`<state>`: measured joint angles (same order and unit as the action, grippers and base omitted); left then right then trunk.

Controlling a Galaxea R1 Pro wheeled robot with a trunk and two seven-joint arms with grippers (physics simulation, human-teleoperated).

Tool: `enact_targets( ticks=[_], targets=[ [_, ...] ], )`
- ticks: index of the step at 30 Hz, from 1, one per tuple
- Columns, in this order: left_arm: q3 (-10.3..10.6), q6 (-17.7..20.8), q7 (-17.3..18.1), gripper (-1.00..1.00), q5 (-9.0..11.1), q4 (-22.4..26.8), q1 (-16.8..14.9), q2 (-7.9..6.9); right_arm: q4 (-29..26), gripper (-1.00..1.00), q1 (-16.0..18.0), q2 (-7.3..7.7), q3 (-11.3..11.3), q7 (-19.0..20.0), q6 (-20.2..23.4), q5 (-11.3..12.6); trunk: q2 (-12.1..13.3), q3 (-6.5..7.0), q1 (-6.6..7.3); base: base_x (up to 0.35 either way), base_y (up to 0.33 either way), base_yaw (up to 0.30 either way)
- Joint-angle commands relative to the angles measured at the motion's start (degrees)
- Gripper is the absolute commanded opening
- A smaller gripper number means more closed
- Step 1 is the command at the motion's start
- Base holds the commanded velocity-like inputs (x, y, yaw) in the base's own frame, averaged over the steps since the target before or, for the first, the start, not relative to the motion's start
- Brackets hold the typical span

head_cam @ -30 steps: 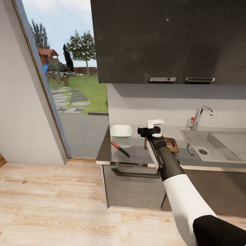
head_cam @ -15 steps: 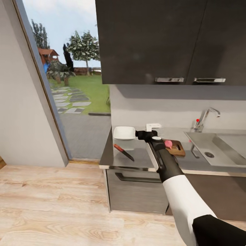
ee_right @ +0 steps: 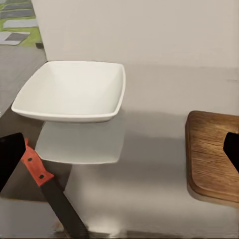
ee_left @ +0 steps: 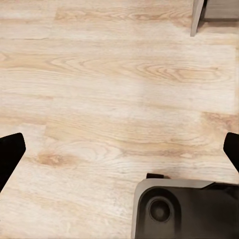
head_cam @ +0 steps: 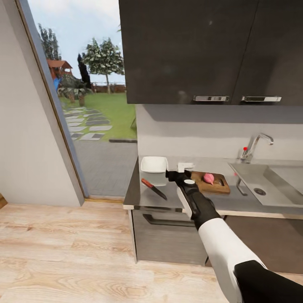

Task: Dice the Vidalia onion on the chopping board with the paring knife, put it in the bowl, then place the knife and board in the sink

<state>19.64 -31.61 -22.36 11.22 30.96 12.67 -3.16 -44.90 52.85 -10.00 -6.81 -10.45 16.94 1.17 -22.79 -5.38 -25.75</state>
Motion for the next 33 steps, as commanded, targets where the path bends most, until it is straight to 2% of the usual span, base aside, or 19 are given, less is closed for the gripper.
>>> enact_targets(
  ticks=[1, 21, 33],
  targets=[
    [0.5, -0.1, -0.3, 1.0, 0.6, 0.1, 0.0, -0.09, 0.8, 1.0, 0.1, 0.0, -0.1, -0.2, -0.1, 0.1, -0.1, -0.11, -0.04, 0.0, 0.0, 0.0],
    [0.6, -0.2, -0.3, 1.0, 0.5, 0.4, 0.0, -0.09, 3.8, 1.0, 0.0, 0.0, 0.0, 0.3, -0.9, 0.1, -0.1, -0.11, -0.04, 0.001, 0.001, 0.0],
    [0.6, -0.2, -0.3, 1.0, 0.5, 0.4, 0.0, -0.09, 5.1, 1.0, 0.0, 0.0, 0.0, 0.2, -0.9, 0.1, -0.1, -0.11, -0.04, 0.178, 0.144, 0.0]
  ],
)
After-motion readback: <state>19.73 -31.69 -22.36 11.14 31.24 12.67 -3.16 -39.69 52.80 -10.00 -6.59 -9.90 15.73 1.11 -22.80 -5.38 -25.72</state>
